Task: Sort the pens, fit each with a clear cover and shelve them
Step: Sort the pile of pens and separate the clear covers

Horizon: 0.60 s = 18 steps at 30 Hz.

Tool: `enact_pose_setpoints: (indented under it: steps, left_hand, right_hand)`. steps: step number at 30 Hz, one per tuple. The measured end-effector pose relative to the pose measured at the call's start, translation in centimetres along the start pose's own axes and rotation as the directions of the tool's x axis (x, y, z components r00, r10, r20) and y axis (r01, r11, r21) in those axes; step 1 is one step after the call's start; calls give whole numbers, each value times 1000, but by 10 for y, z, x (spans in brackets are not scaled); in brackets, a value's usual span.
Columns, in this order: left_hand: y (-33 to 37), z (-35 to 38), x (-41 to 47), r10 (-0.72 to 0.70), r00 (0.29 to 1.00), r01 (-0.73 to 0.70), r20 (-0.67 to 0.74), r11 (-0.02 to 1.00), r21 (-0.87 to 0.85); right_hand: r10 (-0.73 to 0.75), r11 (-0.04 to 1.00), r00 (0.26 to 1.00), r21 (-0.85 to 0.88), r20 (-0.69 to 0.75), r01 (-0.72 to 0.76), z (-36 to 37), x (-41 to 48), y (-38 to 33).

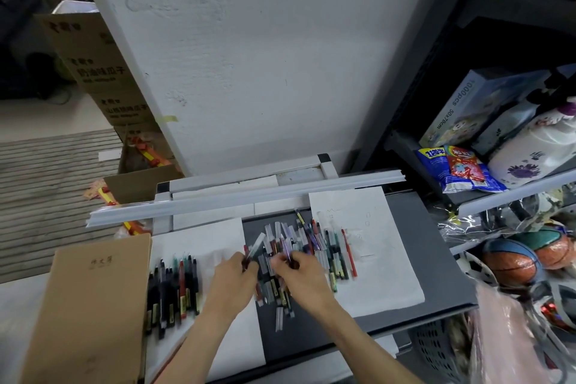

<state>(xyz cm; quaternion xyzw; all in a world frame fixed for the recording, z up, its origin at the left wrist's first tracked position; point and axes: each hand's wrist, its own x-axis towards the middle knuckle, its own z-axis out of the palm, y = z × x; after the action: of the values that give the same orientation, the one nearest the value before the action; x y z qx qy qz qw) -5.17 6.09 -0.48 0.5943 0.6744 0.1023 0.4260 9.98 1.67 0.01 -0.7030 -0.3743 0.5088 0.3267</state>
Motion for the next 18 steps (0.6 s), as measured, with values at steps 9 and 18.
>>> enact_pose_setpoints:
  steps: [9, 18]
  left_hand:
    - [9, 5, -7, 188, 974, -198, 127, 977, 74]
    - [-22, 2, -4, 182, 970, -177, 160, 983, -45]
  right_hand:
    - [191, 915, 982, 361, 1, -178, 13, 17, -20]
    - [246, 903, 969, 356, 34, -242, -1, 23, -11]
